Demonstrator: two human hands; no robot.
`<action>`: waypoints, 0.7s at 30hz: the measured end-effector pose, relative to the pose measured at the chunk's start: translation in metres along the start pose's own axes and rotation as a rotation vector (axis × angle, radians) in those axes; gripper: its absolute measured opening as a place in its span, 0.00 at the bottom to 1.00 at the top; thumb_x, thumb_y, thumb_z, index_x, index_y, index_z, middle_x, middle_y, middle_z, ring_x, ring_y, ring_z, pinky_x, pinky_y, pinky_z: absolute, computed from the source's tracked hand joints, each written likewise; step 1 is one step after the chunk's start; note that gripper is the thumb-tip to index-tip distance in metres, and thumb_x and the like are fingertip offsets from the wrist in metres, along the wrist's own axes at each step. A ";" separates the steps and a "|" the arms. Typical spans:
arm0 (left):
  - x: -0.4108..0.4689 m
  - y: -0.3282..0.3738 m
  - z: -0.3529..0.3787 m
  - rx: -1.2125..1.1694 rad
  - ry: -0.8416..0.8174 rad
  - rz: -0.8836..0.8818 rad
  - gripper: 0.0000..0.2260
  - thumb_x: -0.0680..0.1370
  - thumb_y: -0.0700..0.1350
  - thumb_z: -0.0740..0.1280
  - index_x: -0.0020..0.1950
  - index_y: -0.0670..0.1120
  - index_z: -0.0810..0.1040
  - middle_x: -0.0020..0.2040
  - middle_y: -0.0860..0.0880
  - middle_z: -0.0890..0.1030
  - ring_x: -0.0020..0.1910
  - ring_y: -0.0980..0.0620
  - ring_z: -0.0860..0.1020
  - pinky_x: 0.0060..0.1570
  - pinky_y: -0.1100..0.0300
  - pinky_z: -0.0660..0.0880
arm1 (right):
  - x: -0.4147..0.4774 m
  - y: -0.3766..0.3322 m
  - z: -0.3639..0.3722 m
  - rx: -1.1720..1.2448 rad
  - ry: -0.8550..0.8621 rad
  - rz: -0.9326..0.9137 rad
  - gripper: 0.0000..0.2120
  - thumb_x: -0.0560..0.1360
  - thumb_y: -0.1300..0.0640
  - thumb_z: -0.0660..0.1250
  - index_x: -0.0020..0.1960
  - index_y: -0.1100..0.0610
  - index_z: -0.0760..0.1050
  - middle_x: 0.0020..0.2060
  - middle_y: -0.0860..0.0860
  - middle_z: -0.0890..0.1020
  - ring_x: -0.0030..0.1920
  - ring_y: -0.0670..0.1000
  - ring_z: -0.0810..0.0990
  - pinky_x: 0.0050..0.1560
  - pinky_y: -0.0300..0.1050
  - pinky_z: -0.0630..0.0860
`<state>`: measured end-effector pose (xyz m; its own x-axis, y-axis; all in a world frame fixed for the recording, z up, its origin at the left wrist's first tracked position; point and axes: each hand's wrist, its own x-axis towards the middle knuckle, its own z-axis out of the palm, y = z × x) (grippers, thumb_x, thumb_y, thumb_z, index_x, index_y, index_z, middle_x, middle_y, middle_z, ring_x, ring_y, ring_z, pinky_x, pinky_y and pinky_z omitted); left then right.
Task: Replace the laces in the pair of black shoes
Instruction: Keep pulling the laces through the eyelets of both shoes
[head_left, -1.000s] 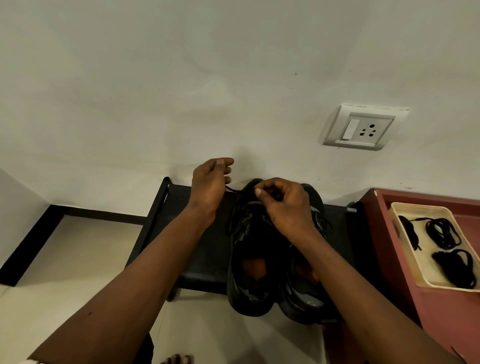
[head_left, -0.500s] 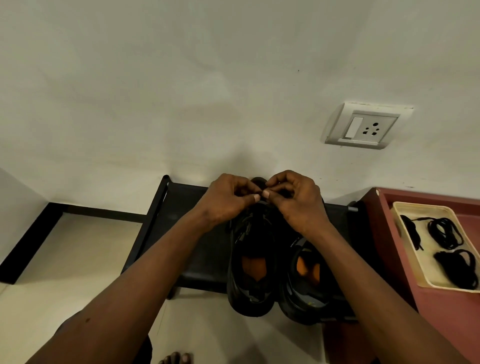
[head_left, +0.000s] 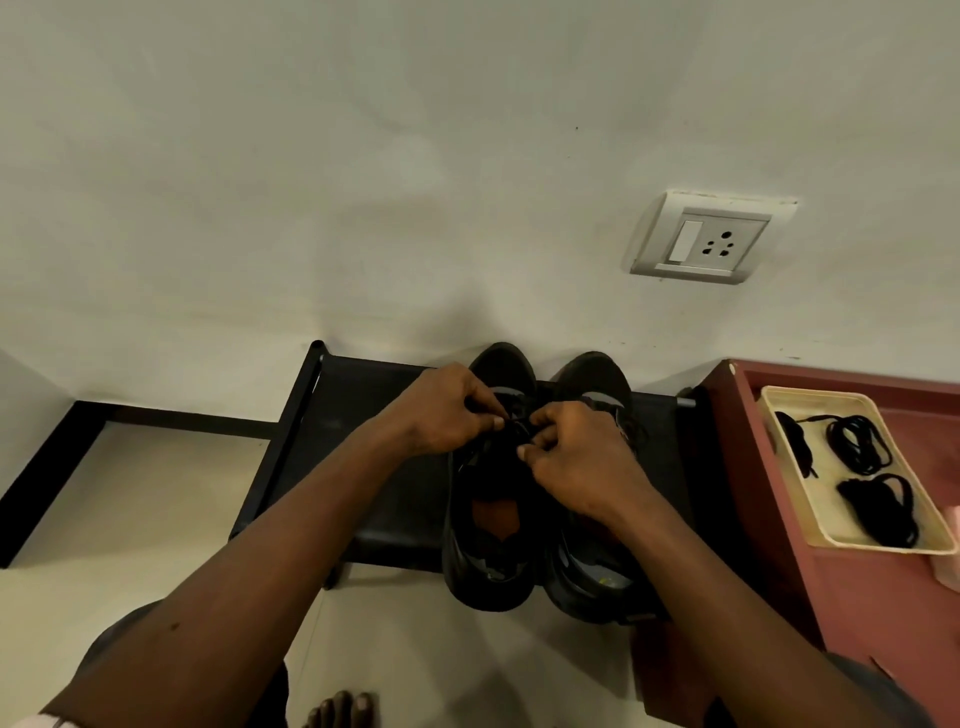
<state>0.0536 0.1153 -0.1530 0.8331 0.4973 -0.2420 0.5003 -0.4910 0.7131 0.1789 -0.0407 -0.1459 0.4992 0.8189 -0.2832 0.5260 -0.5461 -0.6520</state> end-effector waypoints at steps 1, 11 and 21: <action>-0.001 0.001 0.001 -0.017 0.023 -0.004 0.05 0.79 0.45 0.74 0.53 0.54 0.88 0.49 0.59 0.86 0.51 0.62 0.81 0.55 0.63 0.77 | 0.001 0.003 0.000 0.027 0.013 0.020 0.15 0.78 0.56 0.73 0.64 0.53 0.79 0.43 0.47 0.86 0.45 0.43 0.84 0.51 0.41 0.82; 0.000 0.015 0.014 0.055 0.086 -0.024 0.03 0.77 0.44 0.73 0.44 0.50 0.87 0.42 0.56 0.84 0.43 0.58 0.83 0.48 0.62 0.80 | 0.011 0.017 -0.004 0.408 0.003 0.270 0.14 0.80 0.70 0.65 0.61 0.58 0.82 0.52 0.56 0.85 0.52 0.53 0.85 0.51 0.50 0.86; 0.002 0.014 0.017 0.085 0.042 -0.008 0.03 0.77 0.50 0.75 0.46 0.51 0.87 0.44 0.57 0.83 0.46 0.58 0.81 0.49 0.63 0.79 | 0.007 0.011 -0.008 0.555 -0.006 0.327 0.15 0.80 0.74 0.61 0.59 0.62 0.81 0.52 0.59 0.84 0.48 0.51 0.84 0.32 0.36 0.81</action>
<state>0.0664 0.0968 -0.1544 0.8190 0.5305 -0.2186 0.5270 -0.5448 0.6523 0.1940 -0.0420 -0.1492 0.5687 0.6273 -0.5320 -0.0883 -0.5965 -0.7978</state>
